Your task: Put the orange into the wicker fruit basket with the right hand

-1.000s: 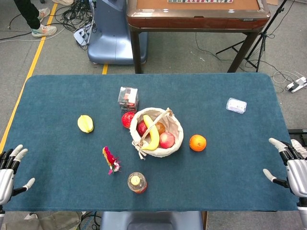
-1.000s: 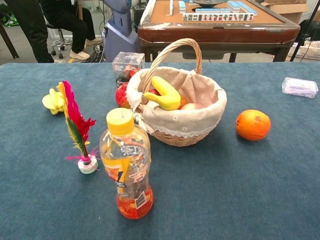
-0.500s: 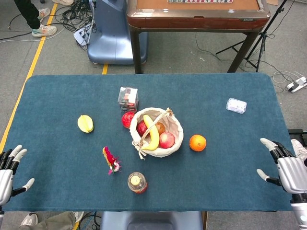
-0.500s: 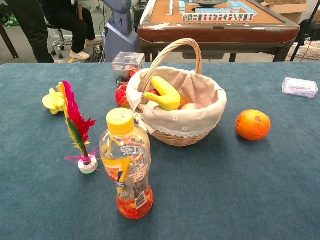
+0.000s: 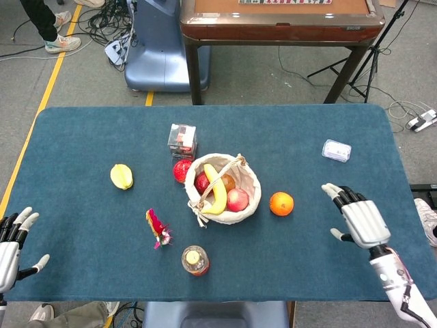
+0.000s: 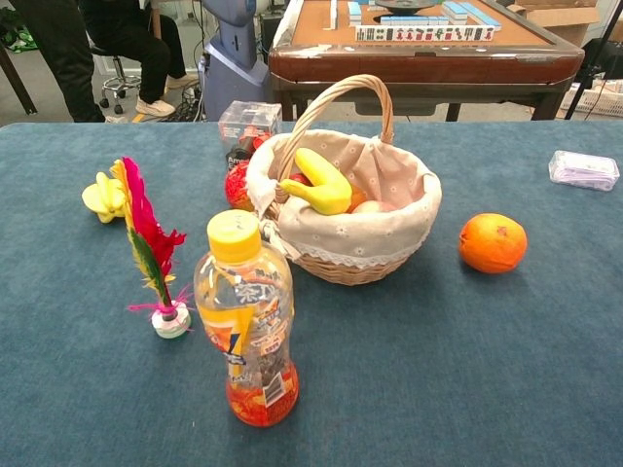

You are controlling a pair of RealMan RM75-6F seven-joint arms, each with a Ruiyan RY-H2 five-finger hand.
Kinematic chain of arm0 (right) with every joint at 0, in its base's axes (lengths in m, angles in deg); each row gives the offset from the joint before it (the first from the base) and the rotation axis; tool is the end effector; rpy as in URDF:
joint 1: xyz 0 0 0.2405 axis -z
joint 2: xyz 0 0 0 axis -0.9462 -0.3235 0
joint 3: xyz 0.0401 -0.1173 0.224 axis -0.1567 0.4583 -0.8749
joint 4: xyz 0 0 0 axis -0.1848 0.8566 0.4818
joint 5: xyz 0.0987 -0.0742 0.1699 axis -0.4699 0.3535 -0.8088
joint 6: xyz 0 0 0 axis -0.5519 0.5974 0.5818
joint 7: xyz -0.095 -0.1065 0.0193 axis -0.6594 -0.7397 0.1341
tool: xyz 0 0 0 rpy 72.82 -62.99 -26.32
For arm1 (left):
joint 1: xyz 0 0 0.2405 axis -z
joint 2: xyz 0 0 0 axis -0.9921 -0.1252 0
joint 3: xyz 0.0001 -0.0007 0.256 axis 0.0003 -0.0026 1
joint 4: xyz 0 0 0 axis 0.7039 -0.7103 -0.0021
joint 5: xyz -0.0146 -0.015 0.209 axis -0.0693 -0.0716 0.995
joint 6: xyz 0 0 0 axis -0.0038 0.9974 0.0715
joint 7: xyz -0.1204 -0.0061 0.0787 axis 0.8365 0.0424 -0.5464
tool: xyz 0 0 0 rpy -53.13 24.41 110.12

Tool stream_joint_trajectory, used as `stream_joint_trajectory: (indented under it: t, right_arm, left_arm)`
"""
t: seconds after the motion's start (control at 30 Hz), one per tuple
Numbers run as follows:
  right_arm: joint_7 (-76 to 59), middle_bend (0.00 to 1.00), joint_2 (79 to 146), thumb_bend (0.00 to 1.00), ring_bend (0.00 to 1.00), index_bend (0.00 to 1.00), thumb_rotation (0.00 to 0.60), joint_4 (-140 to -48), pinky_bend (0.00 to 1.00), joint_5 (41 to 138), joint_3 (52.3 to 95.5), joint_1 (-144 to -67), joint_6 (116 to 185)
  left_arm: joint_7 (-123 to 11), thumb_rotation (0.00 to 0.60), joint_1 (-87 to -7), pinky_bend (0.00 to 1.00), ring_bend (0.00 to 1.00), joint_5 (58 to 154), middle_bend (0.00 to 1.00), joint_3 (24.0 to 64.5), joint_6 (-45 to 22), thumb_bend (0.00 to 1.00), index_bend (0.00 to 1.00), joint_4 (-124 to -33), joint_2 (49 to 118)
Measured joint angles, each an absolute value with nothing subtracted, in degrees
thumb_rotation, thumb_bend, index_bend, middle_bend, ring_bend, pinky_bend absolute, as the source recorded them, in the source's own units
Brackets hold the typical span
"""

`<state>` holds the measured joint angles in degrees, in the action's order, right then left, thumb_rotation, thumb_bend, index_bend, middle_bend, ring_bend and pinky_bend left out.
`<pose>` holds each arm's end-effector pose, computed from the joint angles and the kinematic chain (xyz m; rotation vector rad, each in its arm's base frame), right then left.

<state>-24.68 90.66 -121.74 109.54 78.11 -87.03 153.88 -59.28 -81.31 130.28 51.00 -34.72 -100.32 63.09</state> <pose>-0.2518 -0.2367 0.1245 1.6971 -0.8592 0.7938 -0.3148 0.1571 0.1644 -1.3533 -0.8939 -0.8355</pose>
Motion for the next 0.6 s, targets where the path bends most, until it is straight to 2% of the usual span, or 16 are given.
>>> stream_joint_trajectory:
  t: [0.2, 0.6]
  right_arm:
    - [-30.3, 0.16, 96.1, 0.10, 0.13, 0.12, 0.600, -120.2, 0.34, 103.8, 76.5, -92.9, 147.5]
    - [-35.4, 0.16, 103.5, 0.10, 0.13, 0.12, 0.600, -112.9, 0.34, 96.2, 75.8, -99.0, 141.8]
  left_arm:
    - [-59.4, 0.600, -81.4, 0.00, 0.00, 129.9, 0.02, 51.0, -34.5, 0.22, 0.14, -100.3, 63.1]
    - [-59.4, 0.600, -81.5, 0.00, 0.00, 130.1, 0.02, 51.1, -34.7, 0.22, 0.14, -100.3, 63.1]
